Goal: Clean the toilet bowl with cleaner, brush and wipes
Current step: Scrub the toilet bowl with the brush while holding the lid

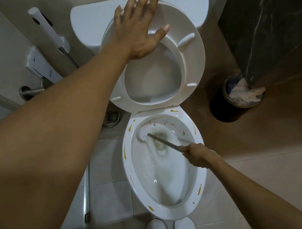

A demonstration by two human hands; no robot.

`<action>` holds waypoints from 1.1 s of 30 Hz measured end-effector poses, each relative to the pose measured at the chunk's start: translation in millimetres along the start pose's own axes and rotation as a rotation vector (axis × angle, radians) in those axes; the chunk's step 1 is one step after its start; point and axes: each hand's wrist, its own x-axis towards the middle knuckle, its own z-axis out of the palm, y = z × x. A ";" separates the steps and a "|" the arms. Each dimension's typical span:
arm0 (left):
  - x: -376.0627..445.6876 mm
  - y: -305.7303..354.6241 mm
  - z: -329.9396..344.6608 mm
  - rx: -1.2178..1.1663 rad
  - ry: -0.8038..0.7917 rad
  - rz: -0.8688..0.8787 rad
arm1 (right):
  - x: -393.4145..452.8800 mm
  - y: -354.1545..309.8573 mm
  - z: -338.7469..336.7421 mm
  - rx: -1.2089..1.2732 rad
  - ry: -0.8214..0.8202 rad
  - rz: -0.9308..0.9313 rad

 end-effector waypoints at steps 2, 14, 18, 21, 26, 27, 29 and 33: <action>0.1 0.0 0.5 -0.003 0.005 -0.002 | -1.3 10.4 6.5 0.007 0.093 0.053; -1.3 0.0 -1.7 -0.013 0.010 0.003 | 4.2 5.3 45.4 0.037 0.187 0.042; -1.5 0.7 -1.6 -0.029 0.016 -0.001 | -1.2 20.4 40.2 0.034 0.233 0.106; -0.7 2.1 0.5 -0.031 0.027 -0.006 | -0.2 7.6 45.5 0.030 0.232 0.064; -0.5 -0.3 0.9 -0.032 0.029 -0.003 | -7.4 -1.2 49.0 0.027 0.258 0.048; -0.2 -0.2 0.9 -0.031 0.024 -0.002 | -8.7 4.5 43.5 0.019 0.269 0.067; -0.8 -0.1 0.4 -0.030 0.018 -0.002 | -9.8 15.0 33.3 0.002 0.280 0.104; -0.6 -0.2 -0.3 -0.038 0.016 -0.001 | -3.3 1.0 37.9 0.049 0.241 0.096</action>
